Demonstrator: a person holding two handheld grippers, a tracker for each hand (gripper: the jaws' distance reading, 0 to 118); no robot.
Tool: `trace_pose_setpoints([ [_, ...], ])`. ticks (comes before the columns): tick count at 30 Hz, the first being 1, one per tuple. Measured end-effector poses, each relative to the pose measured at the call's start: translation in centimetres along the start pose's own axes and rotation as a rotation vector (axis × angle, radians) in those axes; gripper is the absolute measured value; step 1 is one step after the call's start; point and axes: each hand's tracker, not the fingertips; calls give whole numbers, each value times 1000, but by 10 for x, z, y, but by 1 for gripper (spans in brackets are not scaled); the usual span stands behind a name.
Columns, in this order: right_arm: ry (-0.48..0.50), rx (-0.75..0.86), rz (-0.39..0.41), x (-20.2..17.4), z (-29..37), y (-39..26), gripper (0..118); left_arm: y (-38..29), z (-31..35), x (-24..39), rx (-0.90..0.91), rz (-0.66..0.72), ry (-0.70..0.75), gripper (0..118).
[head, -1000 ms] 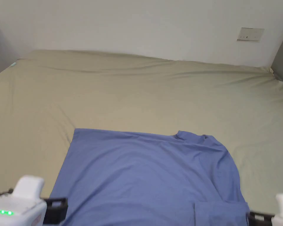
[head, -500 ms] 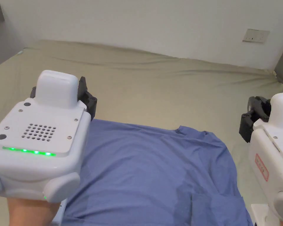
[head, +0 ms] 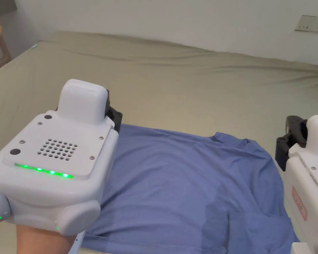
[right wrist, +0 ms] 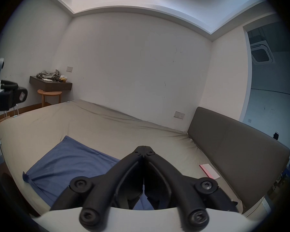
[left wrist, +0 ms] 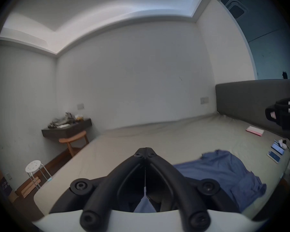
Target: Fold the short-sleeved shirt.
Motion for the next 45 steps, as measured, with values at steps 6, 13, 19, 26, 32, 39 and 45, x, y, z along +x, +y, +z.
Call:
trace_pose_setpoints([
  [6, 0, -59, 9, 7, -3, -19, 2, -78, -18, -41, -252, 11, 29, 0],
  [13, -12, -147, 7, 17, -6, -44, 2, -193, -15, -66, -589, 65, 41, 99],
  [19, -27, -215, -8, 28, -5, -62, 2, -258, -16, -73, -823, 121, 54, 108],
  [26, -53, -253, -25, 38, -8, -70, 2, -274, -24, -70, -871, 121, 58, 80],
  [32, -65, -285, -28, 43, -9, -78, 2, -264, -30, -56, -850, 104, -25, 29],
  [39, -39, -487, -91, 63, -12, -128, 18, -239, -24, -49, -773, 111, -11, 7],
  [45, 47, -824, -149, 65, -14, -223, 97, -233, -15, -54, -758, 115, -1, 7],
])
